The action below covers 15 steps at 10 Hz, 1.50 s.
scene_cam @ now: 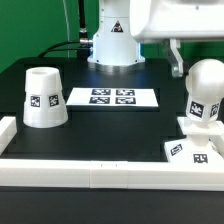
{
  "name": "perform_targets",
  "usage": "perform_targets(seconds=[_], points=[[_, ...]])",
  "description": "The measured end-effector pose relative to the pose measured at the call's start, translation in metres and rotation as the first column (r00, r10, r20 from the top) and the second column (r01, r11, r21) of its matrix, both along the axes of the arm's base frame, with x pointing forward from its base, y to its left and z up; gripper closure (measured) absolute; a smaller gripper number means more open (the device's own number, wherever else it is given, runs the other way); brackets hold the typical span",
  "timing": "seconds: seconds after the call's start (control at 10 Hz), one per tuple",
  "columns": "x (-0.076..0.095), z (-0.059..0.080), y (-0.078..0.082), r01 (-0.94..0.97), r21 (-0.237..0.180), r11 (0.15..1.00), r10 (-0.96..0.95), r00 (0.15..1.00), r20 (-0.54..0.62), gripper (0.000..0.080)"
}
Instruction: Assemble lamp
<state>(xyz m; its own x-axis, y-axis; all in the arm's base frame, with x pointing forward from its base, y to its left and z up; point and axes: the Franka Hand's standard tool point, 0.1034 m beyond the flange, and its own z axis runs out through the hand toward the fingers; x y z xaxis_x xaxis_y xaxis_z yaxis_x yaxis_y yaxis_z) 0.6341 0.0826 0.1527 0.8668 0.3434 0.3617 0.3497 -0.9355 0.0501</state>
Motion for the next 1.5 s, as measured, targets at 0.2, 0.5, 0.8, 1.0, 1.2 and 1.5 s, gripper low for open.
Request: perform_targets(seconds=[0.2, 0.5, 0.8, 1.0, 1.2, 1.5], points=[[0.003, 0.003, -0.001, 0.001, 0.0, 1.0, -0.001, 1.0, -0.004, 0.0101], [-0.004, -0.01, 0.004, 0.003, -0.003, 1.0, -0.003, 0.996, -0.091, 0.0101], [-0.01, -0.016, 0.011, -0.004, -0.017, 1.0, -0.001, 0.955, -0.295, 0.0101], [-0.011, -0.021, 0.012, -0.022, -0.033, 0.999, 0.008, 0.92, -0.392, 0.0101], [-0.016, -0.027, 0.012, -0.036, -0.043, 0.998, 0.01, 0.87, -0.494, 0.0101], [-0.015, -0.03, 0.01, -0.037, -0.041, 0.998, 0.011, 0.859, -0.511, 0.0101]])
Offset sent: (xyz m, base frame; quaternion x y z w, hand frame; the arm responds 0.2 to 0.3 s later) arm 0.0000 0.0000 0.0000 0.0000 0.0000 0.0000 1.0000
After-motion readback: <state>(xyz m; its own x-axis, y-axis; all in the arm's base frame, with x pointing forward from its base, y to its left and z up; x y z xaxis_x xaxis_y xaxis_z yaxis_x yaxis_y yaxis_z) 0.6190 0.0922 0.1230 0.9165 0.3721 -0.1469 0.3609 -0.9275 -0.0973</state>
